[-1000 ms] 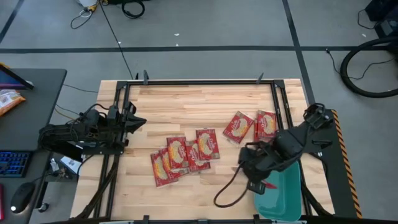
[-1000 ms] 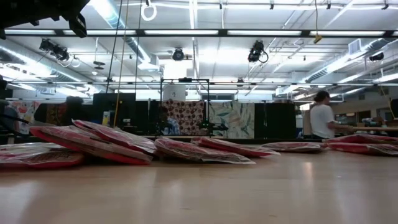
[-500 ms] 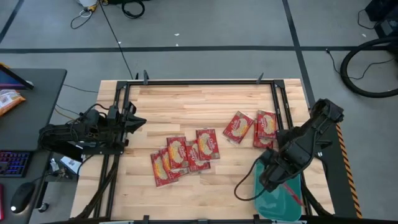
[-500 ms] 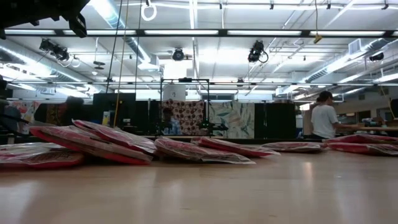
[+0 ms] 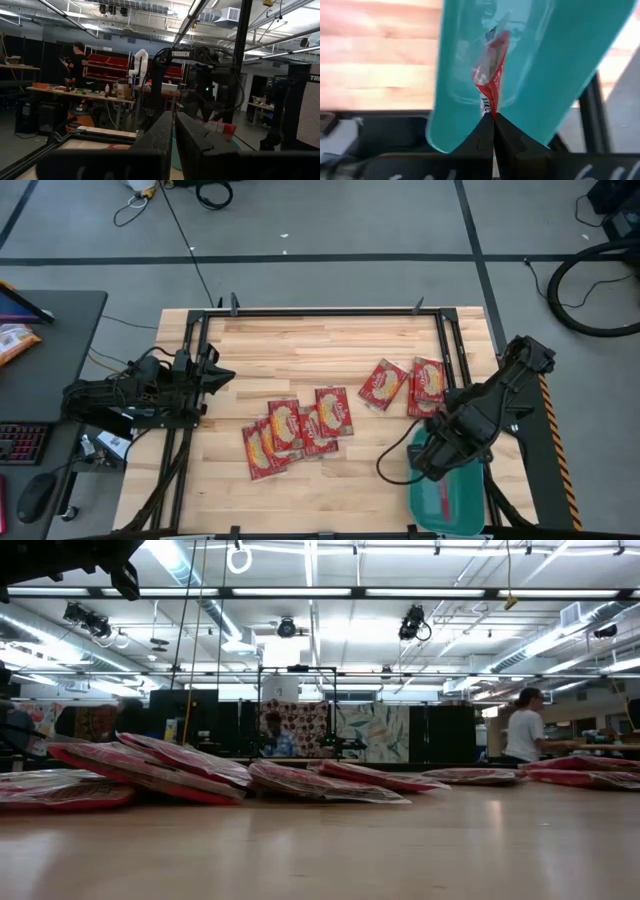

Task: Sort popcorn bags into baskets
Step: Put the red popcorn into the green bin

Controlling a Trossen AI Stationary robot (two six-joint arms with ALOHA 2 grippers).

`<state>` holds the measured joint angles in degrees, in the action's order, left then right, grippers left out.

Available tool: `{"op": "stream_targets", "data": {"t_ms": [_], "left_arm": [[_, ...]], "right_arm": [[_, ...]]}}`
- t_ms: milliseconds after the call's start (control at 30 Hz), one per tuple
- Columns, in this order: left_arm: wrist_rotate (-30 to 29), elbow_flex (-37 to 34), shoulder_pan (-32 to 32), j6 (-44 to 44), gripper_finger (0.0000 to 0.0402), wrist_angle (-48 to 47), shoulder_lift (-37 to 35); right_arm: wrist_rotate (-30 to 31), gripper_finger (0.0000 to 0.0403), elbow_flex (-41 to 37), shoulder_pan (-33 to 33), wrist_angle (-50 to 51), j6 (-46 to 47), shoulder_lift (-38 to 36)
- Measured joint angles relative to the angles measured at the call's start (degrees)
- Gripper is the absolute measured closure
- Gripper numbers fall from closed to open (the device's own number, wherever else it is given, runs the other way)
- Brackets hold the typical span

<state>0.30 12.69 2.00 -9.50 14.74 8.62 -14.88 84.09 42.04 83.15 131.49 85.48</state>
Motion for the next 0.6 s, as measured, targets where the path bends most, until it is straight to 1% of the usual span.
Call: {"op": "stream_targets", "data": {"t_ms": [233,433,600], "left_arm": [[0.0,0.0,0.0,0.0,0.0374,0.0,0.0],[0.0,0.0,0.0,0.0,0.0374,0.0,0.0],[0.0,0.0,0.0,0.0,0.0374,0.0,0.0]], "right_arm": [[0.0,0.0394,0.0,-1.8,2.9,0.6,1.6],[1.8,0.0394,-0.5,-1.8,3.5,1.0,1.7],[-1.0,0.0394,-4.9,-1.6,2.8,0.6,1.9]]}}
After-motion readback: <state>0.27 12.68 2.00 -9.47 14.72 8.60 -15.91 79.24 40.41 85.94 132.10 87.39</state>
